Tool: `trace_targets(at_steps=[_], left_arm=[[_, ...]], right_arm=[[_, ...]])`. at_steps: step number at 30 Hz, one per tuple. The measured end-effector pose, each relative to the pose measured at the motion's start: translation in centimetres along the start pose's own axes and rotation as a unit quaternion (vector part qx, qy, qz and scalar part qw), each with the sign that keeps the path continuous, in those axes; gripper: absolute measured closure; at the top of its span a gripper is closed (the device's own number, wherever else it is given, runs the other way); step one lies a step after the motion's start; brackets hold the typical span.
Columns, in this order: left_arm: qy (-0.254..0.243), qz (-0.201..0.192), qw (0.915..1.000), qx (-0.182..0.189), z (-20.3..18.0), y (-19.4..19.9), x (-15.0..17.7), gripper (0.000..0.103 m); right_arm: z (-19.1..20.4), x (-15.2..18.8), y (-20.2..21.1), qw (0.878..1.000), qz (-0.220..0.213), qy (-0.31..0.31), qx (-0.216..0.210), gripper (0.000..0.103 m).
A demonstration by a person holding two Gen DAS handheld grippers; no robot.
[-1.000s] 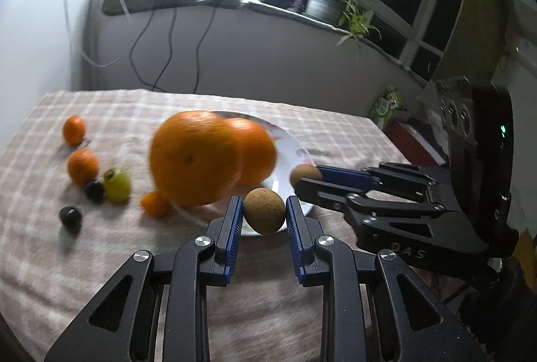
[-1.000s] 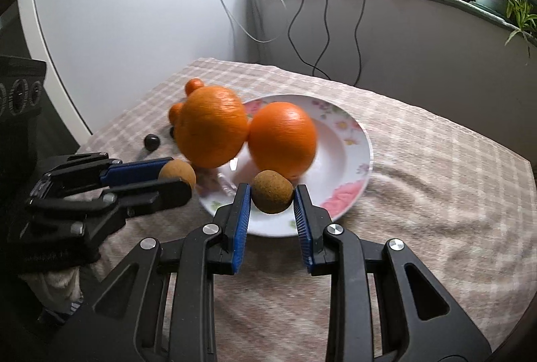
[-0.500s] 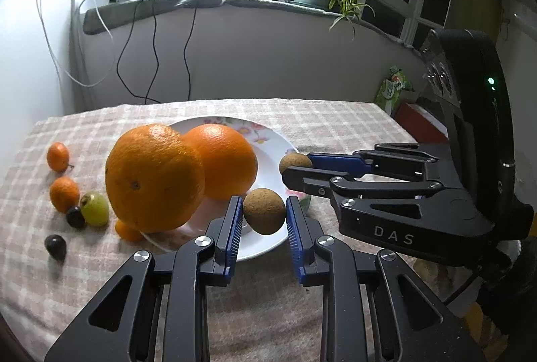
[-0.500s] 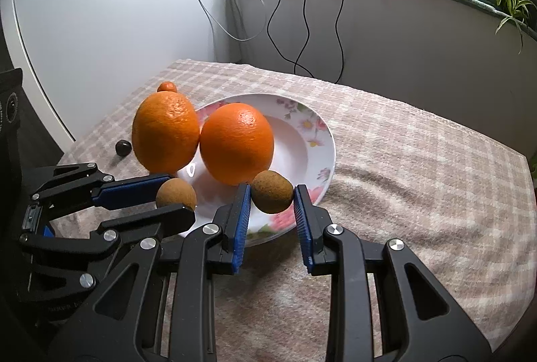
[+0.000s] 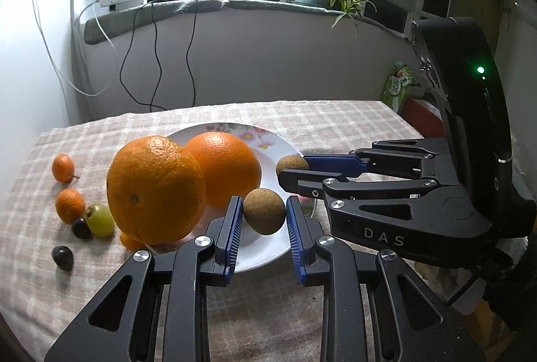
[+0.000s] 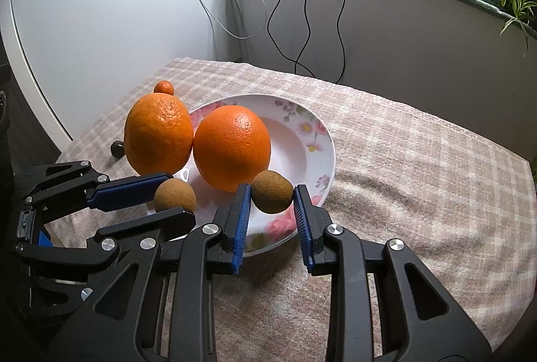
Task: Organize fruits
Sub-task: 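Lower the kiwi onto the plate and open the right gripper, then move the left gripper to a dark plum while the right gripper approaches a small mandarin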
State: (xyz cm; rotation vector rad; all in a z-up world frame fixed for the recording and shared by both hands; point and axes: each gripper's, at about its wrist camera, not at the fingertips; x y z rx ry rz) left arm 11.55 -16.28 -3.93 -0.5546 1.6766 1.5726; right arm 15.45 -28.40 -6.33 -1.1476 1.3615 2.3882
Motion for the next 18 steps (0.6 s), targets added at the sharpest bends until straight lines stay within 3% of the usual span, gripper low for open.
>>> trace_targets(at_steps=[2, 10, 14, 18], left_arm=[[0.001, -0.002, 1.0, -0.001, 0.0, 0.1, -0.1, 0.066], [0.006, -0.004, 1.0, -0.001, 0.4, 0.3, -0.2, 0.064], [0.009, -0.004, 0.9999, -0.001, 0.7, 0.4, 0.0, 0.064], [0.014, -0.003, 0.9999, -0.001, 1.1, 0.5, 0.2, 0.064]], right_arm=[[0.0, 0.0, 0.0, 1.0, 0.0, 0.0, 0.0, 0.076], [-0.4, -0.1, 0.0, 1.0, -0.003, -0.007, 0.006, 0.074], [-0.4, -0.1, 0.3, 1.0, -0.011, -0.006, 0.013, 0.051], [-0.4, -0.3, 0.6, 1.0, -0.014, -0.007, 0.014, 0.047]])
Point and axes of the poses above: each gripper's, at about its wrist camera, not at the fingertips, and y roughly against the way its jaws point, z to its left, x to its underside, and after that the axes turned 14 degrees about -x, right-handed
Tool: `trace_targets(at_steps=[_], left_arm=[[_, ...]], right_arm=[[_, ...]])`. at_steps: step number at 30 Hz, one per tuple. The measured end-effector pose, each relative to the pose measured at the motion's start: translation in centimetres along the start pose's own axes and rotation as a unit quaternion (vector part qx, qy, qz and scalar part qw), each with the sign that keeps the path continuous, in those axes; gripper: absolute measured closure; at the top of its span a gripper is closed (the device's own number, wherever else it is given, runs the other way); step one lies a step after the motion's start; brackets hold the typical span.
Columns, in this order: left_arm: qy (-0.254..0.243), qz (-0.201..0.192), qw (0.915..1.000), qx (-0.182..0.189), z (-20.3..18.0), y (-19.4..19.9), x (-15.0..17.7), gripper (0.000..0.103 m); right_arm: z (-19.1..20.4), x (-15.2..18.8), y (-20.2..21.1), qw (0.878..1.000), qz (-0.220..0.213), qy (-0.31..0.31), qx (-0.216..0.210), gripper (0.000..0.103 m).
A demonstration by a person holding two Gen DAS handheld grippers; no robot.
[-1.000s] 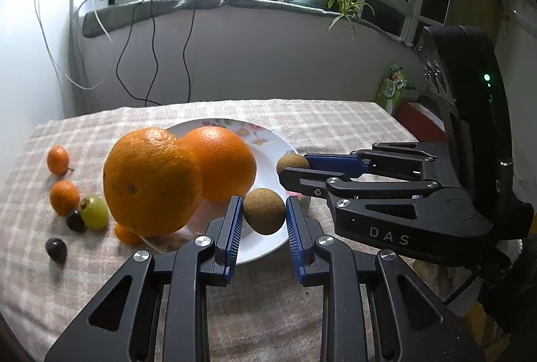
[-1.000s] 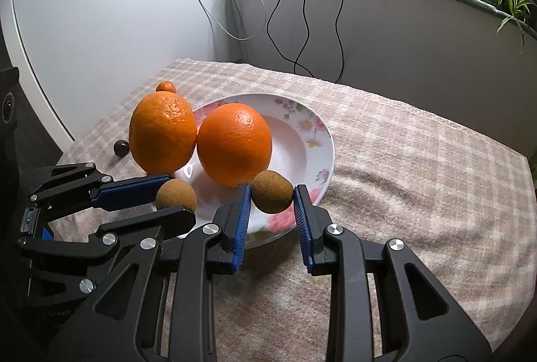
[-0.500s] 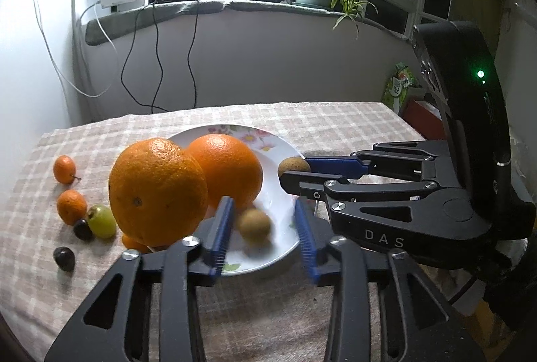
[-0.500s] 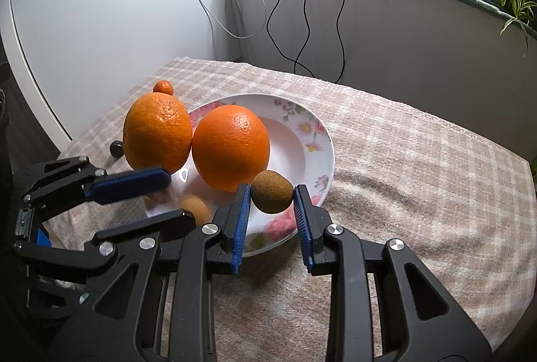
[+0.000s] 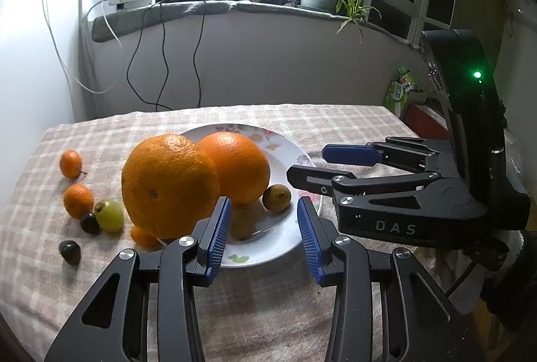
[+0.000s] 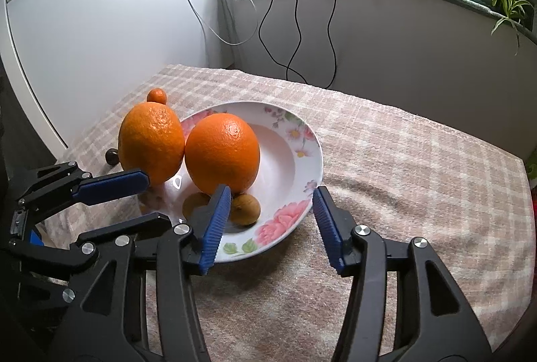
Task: Organize fruits
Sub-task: 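Move the left gripper to a dark plum while the right gripper approaches a small mandarin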
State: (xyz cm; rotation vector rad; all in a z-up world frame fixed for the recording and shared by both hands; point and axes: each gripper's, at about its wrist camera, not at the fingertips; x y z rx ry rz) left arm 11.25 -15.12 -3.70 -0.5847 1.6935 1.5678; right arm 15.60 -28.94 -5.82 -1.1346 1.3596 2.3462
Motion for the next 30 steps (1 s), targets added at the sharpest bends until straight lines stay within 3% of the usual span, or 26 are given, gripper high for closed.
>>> trace_targets(at_steps=[5, 8, 17, 30], left_arm=[[0.002, -0.001, 1.0, 0.0, 0.2, 0.1, 0.1, 0.064], [0.006, -0.002, 1.0, 0.001, 0.5, 0.3, 0.1, 0.064], [0.025, -0.007, 0.9997, -0.001, 2.1, 1.4, 0.7, 0.059], [0.086, -0.001, 0.9953, -0.044, 9.8, 2.6, 2.9, 0.059]], right_arm=[[0.2, 0.0, 0.3, 1.0, -0.003, -0.002, 0.004, 0.044], [0.5, -0.1, 0.6, 1.0, -0.007, 0.0, 0.006, 0.032], [2.1, -0.9, 1.6, 1.0, -0.013, 0.008, 0.005, 0.031], [6.6, -3.8, 0.8, 0.998, 0.007, 0.061, -0.017, 0.031]])
Point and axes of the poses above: each gripper's, at about its wrist camera, not at the fingertips, and y roughly against the way its jaws point, z to its left, x to its underside, and after that the axes turned 14 degrees about -x, right-handed
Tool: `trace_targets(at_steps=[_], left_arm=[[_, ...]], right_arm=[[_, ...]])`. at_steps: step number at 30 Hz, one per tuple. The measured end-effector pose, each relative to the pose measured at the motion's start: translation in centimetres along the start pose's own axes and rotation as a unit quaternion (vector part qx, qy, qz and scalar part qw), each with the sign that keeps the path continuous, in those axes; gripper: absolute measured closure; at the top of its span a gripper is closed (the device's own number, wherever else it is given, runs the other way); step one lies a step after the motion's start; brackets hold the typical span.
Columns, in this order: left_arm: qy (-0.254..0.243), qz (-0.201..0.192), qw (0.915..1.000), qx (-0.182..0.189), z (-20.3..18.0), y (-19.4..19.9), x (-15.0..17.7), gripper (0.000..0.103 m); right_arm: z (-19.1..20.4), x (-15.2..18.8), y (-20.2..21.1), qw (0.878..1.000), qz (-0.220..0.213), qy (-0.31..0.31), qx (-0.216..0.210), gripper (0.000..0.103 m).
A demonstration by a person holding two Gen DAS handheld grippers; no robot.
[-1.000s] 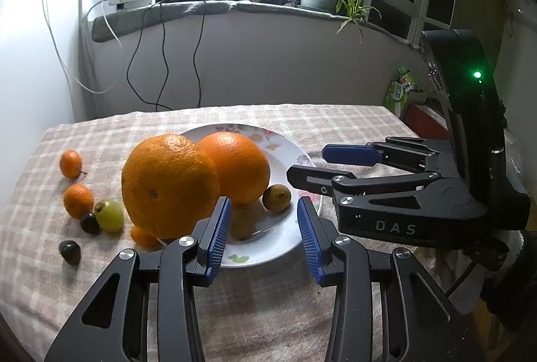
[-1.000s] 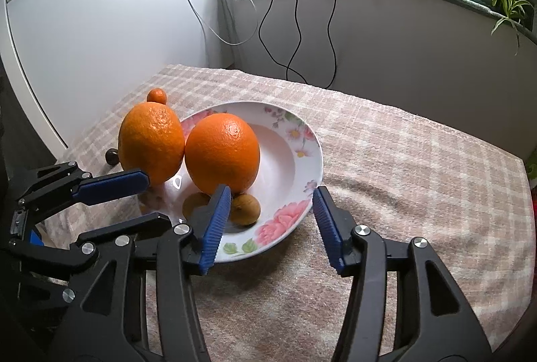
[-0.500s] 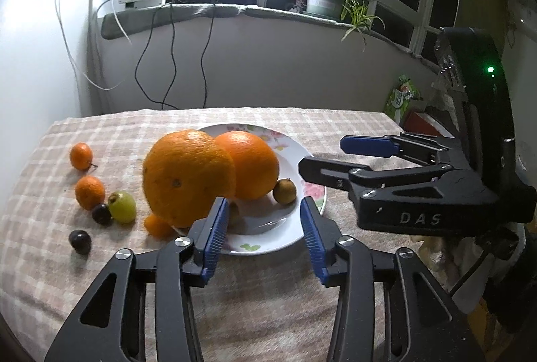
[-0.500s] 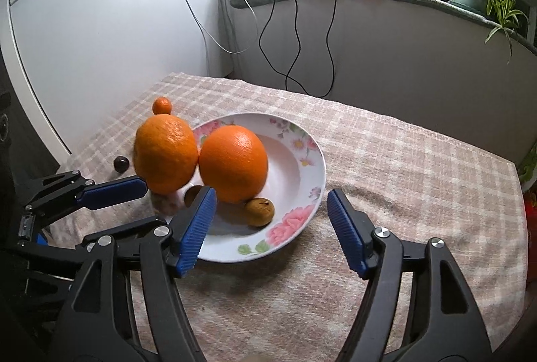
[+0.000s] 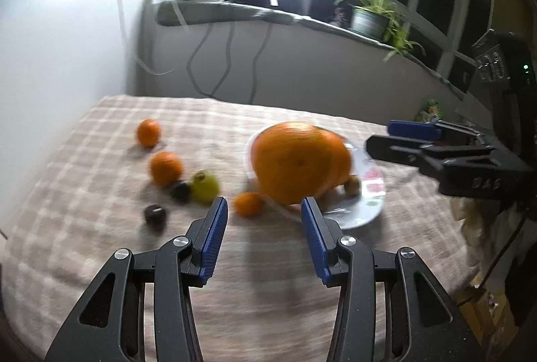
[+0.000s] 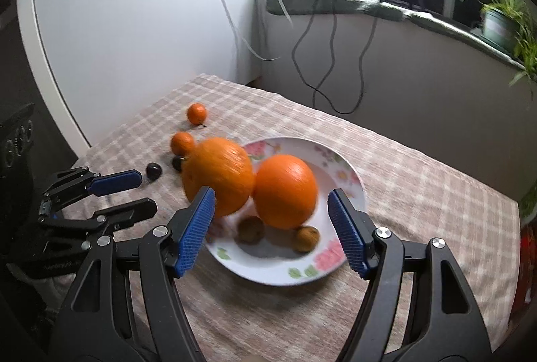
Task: Organize fruits
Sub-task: 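Move the left gripper to a dark plum while the right gripper approaches a small mandarin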
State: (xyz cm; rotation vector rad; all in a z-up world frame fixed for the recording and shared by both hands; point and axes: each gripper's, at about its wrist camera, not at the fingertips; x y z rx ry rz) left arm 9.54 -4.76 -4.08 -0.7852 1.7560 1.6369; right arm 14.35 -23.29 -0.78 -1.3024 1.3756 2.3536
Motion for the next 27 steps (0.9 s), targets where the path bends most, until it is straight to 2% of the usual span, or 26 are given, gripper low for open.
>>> trace_targets(at_steps=[8, 16, 20, 25, 27], left_arm=[[0.037, 0.013, 0.999, -0.023, 4.9, -0.8, 0.5, 0.059], [0.066, 0.038, 0.997, -0.008, 7.7, -2.9, 0.7, 0.059], [0.075, 0.049, 0.996, 0.004, 8.1, -3.8, 0.7, 0.059], [0.077, 0.057, 0.9954, 0.012, 8.4, -4.7, 0.6, 0.065], [0.077, 0.058, 0.9952, 0.013, 8.5, -4.9, 0.5, 0.065]], right_arm=[[1.9, -3.1, -2.2, 0.999, 0.02, 0.009, -0.042, 0.031], [3.4, -7.0, -7.1, 0.989, 0.077, -0.029, -0.124, 0.031], [4.5, -8.4, -9.8, 0.985, 0.108, -0.03, -0.132, 0.031], [5.3, -9.0, -13.8, 0.979, 0.161, -0.038, -0.118, 0.031], [5.6, -9.0, -15.1, 0.977, 0.176, -0.038, -0.115, 0.038]])
Point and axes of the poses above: each gripper's, at about its wrist camera, not at the fingertips, and y roughly against the way its jaws point, z to its left, x to its underside, and after that the axes turned 14 degrees about -x, right-handed
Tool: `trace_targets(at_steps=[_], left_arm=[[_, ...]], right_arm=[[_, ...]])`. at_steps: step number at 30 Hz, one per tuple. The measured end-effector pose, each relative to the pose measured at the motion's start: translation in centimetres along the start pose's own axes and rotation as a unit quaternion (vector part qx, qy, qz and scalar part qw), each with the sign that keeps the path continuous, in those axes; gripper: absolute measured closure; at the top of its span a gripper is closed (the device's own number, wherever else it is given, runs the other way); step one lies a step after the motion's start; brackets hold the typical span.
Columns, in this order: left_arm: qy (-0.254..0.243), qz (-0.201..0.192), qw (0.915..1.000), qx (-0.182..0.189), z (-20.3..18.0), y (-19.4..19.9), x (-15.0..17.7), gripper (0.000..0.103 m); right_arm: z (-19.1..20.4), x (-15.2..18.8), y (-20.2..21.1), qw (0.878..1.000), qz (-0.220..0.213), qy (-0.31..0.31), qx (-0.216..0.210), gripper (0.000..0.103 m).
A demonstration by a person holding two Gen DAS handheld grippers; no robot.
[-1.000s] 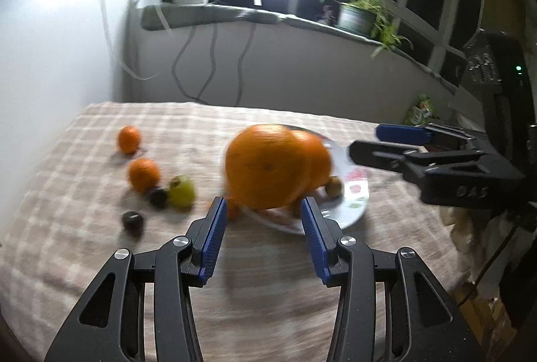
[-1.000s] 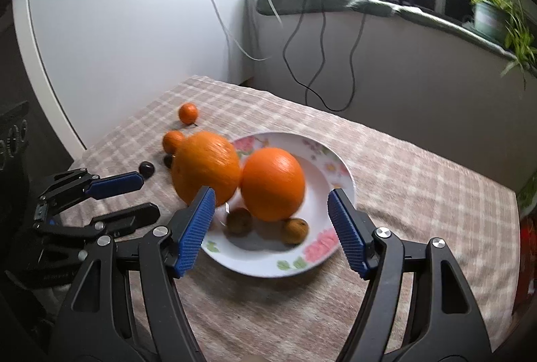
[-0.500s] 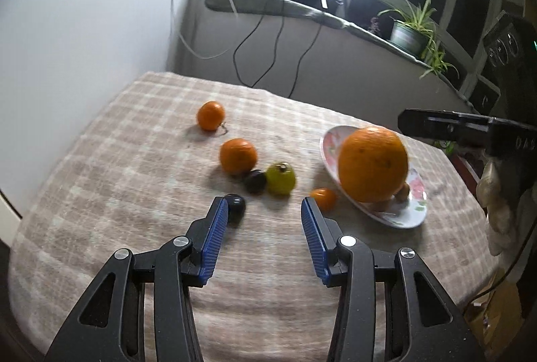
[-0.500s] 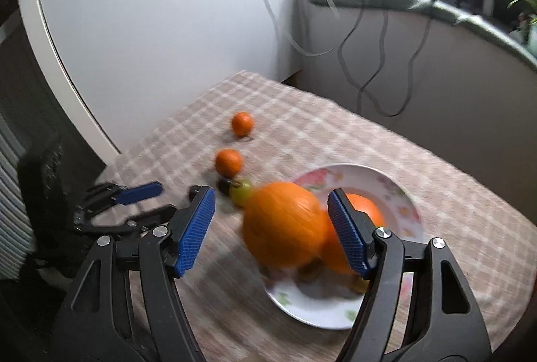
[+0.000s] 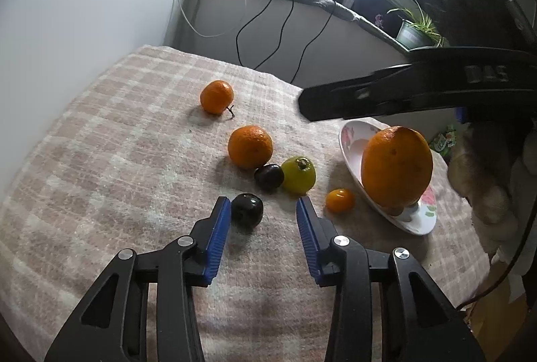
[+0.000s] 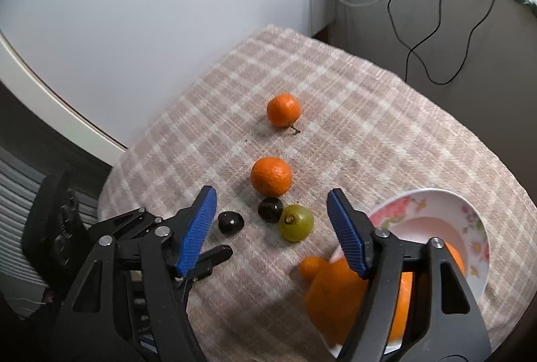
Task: Organize fruits
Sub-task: 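Move the left gripper to a dark plum while the right gripper approaches a small mandarin, then close the left gripper on the dark plum while the right closes on the mandarin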
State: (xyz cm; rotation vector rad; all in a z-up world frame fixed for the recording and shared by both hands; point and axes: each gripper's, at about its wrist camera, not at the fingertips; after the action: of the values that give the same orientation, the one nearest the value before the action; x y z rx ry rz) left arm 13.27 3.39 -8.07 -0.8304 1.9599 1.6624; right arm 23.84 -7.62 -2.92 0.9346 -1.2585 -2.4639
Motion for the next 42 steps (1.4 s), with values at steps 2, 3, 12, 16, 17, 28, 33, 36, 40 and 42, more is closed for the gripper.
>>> trace_targets(at_steps=[2, 3, 12, 16, 17, 28, 33, 36, 40, 42], left_arm=[[0.0, 0.002, 1.0, 0.001, 0.1, -0.2, -0.2, 0.065], [0.001, 0.003, 1.0, 0.001, 0.2, -0.3, -0.3, 0.065], [-0.005, 0.013, 0.9999, -0.001, 0.3, -1.3, -0.6, 0.068], [-0.007, 0.02, 0.9998, 0.002, 0.3, -1.9, -0.7, 0.069], [-0.008, 0.022, 0.9997, 0.002, 0.2, -2.0, -0.7, 0.069], [-0.021, 0.041, 0.9989, -0.001, -0.1, -3.5, -0.7, 0.07], [-0.021, 0.041, 0.9989, -0.005, 0.0, -3.9, -0.9, 0.077], [-0.015, 0.042, 0.999, -0.001, 0.5, -4.2, -1.1, 0.079], [-0.011, 0.04, 0.9991, 0.003, 1.1, -4.0, -1.0, 0.08], [-0.012, 0.038, 0.9992, 0.002, 1.2, -3.8, -1.0, 0.08]], right_arm=[[0.1, -0.5, -1.2, 1.0, 0.017, -0.003, 0.003, 0.041], [0.1, -0.7, -1.8, 1.0, 0.024, -0.005, 0.008, 0.041], [-0.4, -2.3, -5.7, 0.996, 0.07, -0.024, 0.042, 0.054], [-0.7, -2.8, -6.9, 0.995, 0.083, -0.028, 0.055, 0.054], [-0.8, -2.9, -7.1, 0.994, 0.086, -0.028, 0.058, 0.054], [-0.9, -3.3, -8.9, 0.993, 0.103, -0.026, 0.049, 0.058], [-0.6, -3.4, -9.7, 0.993, 0.105, -0.021, 0.048, 0.062], [-0.6, -3.3, -9.6, 0.994, 0.101, -0.021, 0.047, 0.062], [-0.6, -3.0, -8.9, 0.994, 0.093, -0.021, 0.048, 0.062], [-0.7, -2.8, -8.5, 0.995, 0.09, -0.018, 0.051, 0.062]])
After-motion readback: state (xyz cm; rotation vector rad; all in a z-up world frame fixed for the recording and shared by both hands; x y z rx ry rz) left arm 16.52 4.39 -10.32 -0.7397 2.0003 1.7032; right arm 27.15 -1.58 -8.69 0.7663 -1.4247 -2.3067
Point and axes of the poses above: each gripper's, at about its wrist camera, not at the fingertips, and y roughly against the way its jaws point, z to its left, x to its underside, and after that the axes turned 14 degrees about -x, right-handed
